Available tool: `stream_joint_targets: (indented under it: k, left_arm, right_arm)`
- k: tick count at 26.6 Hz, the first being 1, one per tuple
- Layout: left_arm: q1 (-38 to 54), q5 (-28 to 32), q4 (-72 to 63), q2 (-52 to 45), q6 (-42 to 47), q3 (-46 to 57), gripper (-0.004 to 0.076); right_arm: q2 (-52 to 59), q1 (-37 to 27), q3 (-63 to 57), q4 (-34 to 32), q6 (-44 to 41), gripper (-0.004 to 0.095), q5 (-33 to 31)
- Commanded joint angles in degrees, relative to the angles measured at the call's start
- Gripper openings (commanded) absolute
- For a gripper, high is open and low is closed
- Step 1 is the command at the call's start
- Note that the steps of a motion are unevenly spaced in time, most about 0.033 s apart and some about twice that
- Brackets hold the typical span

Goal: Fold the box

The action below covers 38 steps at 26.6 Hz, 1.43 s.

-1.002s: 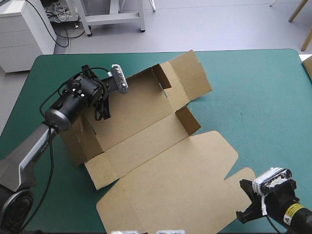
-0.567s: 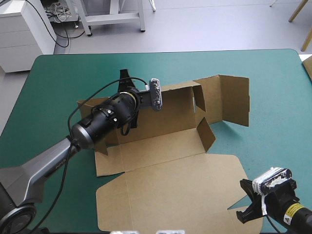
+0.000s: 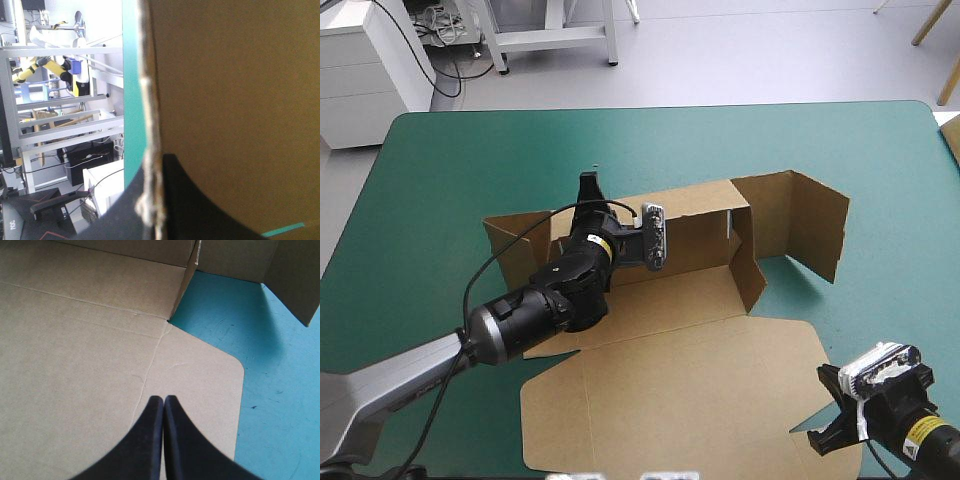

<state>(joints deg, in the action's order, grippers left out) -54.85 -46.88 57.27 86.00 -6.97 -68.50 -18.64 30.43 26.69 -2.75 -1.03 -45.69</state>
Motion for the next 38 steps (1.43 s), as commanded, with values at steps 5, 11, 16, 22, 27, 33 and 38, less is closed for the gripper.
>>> stream_joint_targets:
  k: [5, 11, 16, 22, 27, 33, 38]
  left_arm:
    - [-4.9, 1.3, -1.7, -4.9, 2.6, -0.6, -0.0008]
    - [-6.3, 0.4, -1.0, -4.9, 3.4, 2.8, -0.0008]
    - [-6.3, 0.9, -0.3, -4.9, 4.7, 3.3, -0.0008]
    - [-6.3, 1.2, 1.4, -4.9, 6.1, 3.3, -0.0008]
    - [-6.3, 1.9, 1.4, -4.9, 6.3, 3.3, -0.0008]
    - [-6.3, 1.9, 1.4, -4.9, 6.3, 3.3, -0.0008]
    - [-6.3, 1.9, 1.4, -4.9, 6.3, 3.3, -0.0008]
  right_arm:
    - [-0.4, -0.4, 1.4, -0.6, 0.2, 0.03, 3.6]
    - [-0.4, -0.4, 1.4, -2.7, 0.1, 0.0456, 3.9]
    - [-0.4, -0.4, 1.4, -1.6, 0.1, 0.0456, 3.5]
    - [-0.4, -0.4, 1.4, -1.3, -0.1, 0.0456, 3.5]
    - [-0.6, -0.4, 2.6, -1.4, -2.6, 0.0457, 3.5]
    - [-2.5, -0.4, 10.3, -1.8, -4.1, 0.0457, 0.4]
    - [-9.4, -0.4, 21.7, -3.1, -4.4, 0.0457, -5.8]
